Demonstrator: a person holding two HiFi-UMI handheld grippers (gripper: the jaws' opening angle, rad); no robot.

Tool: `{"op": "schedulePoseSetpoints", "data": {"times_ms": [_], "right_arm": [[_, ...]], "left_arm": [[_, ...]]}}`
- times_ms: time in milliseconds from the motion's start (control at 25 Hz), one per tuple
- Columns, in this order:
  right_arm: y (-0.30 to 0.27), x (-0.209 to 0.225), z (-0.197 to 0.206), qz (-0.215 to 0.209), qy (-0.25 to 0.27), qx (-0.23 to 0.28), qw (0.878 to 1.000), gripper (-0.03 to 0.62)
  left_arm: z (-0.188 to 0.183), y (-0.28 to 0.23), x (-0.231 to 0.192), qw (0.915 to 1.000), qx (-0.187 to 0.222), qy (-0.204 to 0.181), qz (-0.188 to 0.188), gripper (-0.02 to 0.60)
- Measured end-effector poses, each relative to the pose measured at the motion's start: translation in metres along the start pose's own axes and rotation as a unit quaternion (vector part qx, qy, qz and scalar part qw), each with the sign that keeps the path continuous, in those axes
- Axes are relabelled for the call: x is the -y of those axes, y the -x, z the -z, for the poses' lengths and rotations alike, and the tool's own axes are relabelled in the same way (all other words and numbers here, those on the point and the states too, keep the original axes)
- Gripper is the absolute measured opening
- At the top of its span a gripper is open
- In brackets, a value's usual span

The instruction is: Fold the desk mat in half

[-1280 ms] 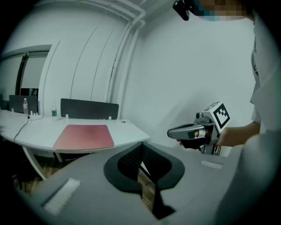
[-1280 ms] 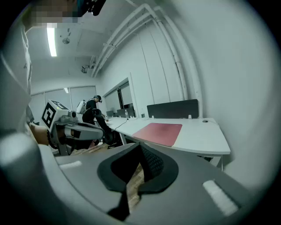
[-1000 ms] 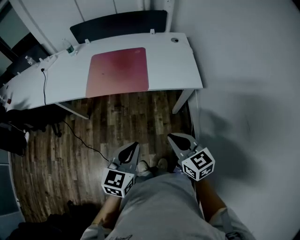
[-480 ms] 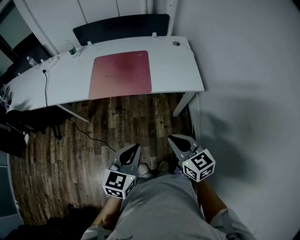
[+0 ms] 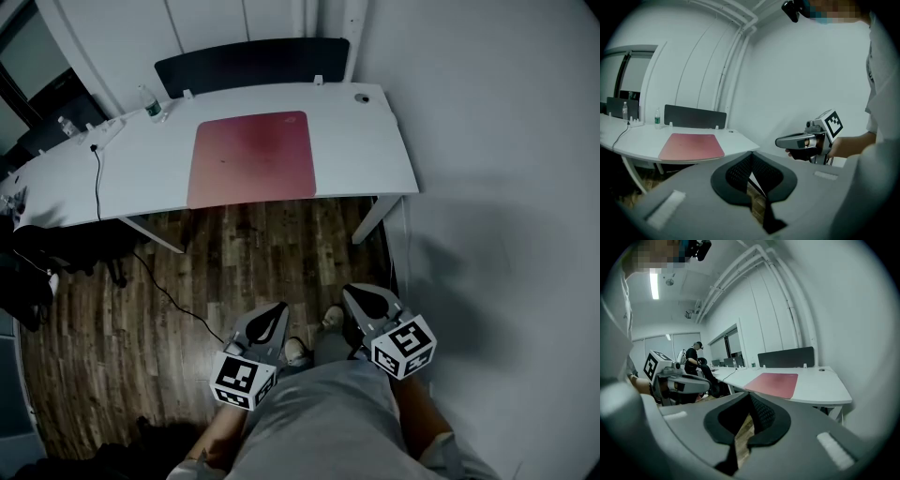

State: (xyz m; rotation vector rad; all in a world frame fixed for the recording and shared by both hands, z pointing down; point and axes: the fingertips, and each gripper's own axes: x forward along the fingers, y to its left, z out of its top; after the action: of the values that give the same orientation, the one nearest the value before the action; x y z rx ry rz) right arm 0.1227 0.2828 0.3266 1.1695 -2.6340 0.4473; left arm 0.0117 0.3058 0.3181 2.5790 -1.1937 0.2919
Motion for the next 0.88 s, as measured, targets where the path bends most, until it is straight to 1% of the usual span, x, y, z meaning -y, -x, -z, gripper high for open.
{"op": "schedulePoseSetpoints", "data": {"times_ms": [160, 400, 560, 720, 880], "right_arm": [[-0.009, 0.011, -0.001, -0.001, -0.009, -0.002, 1.0, 0.006], [-0.036, 0.048, -0.013, -0.012, -0.008, 0.005, 1.0, 0.006], [-0.06, 0.087, -0.03, -0.018, 0.0, 0.001, 1.0, 0.006], [-0.089, 0.13, -0.049, -0.028, 0.012, -0.007, 1.0, 0.006], [-0.113, 0.168, -0.07, -0.043, 0.015, -0.011, 0.999, 0.006]], "left_arm": [[-0.003, -0.01, -0.007, 1.0, -0.002, 0.002, 0.002, 0.017], [-0.012, -0.049, -0.028, 0.9999, -0.006, 0.0, -0.008, 0.018], [-0.026, -0.087, -0.05, 0.9998, -0.008, 0.002, -0.017, 0.017], [-0.05, -0.129, -0.068, 0.9999, 0.004, 0.003, -0.015, 0.017], [-0.072, -0.167, -0.086, 0.9996, 0.007, 0.001, -0.029, 0.018]]}}
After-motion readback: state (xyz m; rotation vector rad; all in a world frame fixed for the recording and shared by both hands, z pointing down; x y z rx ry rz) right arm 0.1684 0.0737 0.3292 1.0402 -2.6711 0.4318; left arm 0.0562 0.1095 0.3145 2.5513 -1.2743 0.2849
